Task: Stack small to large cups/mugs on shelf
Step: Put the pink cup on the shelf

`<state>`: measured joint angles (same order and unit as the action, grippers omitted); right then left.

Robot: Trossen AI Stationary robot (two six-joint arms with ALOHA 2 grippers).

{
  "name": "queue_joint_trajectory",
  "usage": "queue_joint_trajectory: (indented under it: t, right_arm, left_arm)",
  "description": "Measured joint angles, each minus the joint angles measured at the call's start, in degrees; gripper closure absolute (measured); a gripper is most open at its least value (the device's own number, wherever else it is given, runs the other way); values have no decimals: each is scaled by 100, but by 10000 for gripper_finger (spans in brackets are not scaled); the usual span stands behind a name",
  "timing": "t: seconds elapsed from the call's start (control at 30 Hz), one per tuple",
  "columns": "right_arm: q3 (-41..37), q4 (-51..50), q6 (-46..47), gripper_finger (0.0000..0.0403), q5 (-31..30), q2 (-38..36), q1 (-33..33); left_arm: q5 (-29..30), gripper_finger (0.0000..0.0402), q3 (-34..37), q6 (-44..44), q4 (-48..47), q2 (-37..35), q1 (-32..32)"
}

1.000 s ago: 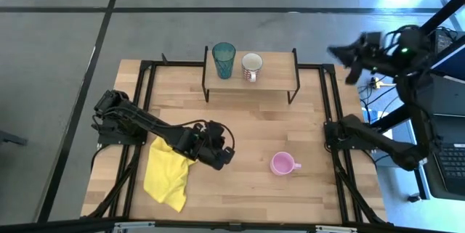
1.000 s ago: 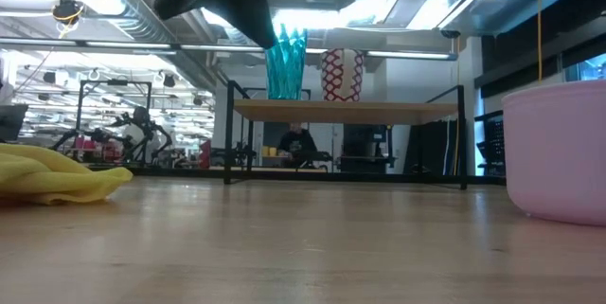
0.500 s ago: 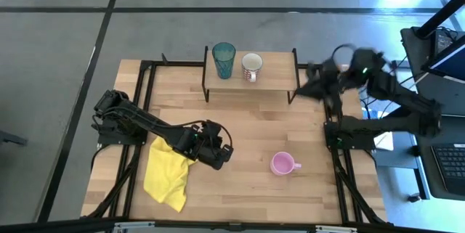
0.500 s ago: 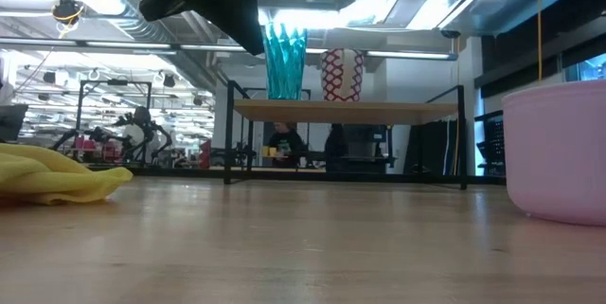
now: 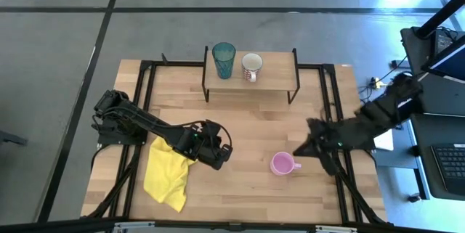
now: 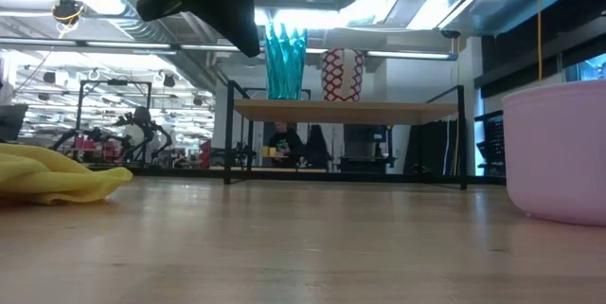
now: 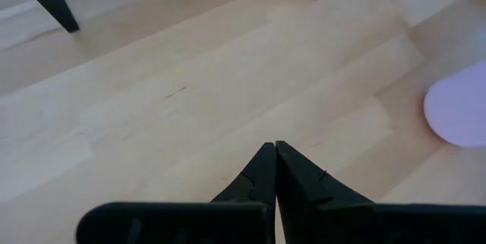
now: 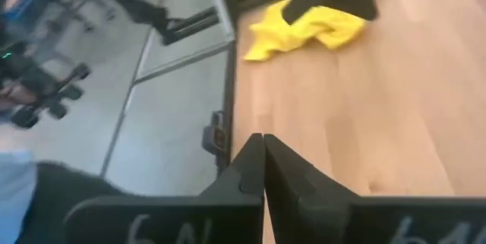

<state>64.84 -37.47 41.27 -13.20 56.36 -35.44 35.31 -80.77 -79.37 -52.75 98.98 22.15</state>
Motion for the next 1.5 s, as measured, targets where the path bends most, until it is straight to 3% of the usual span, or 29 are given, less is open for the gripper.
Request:
queue_joint_trajectory:
  t: [0.17,0.3,0.43,0.63,0.77,0.87,1.23,1.37,1.5]
  right_arm:
    - [628,-1346,1240,401,-1930,185,-1305]
    - [1593,-3435,2098,401,-2370,624,-1665]
    - [2596,-5318,2926,401,-1732,1147,-1574]
    - [3142,-5257,2960,400,-853,1392,-1370]
    - [3008,-5246,3503,399,385,1570,-1264]
    - [2862,-5265,3568,399,993,1741,-1190]
    - [2804,-5116,2330,392,1030,2927,-153]
    - [2807,-4918,1928,350,982,3109,247]
    - [2811,-4549,1745,278,988,3108,507]
  left_arm:
    - [-16,401,0,41,-49,0,0]
    - [-79,401,0,216,-49,0,0]
    - [-248,401,0,345,-49,0,0]
    - [-304,401,0,387,-56,0,2]
    - [-323,401,0,493,-22,0,2]
    - [-332,401,0,496,-22,0,2]
    - [-638,401,0,659,-38,0,49]
    - [-638,401,0,660,-69,0,149]
    - [-638,401,0,660,-190,0,271]
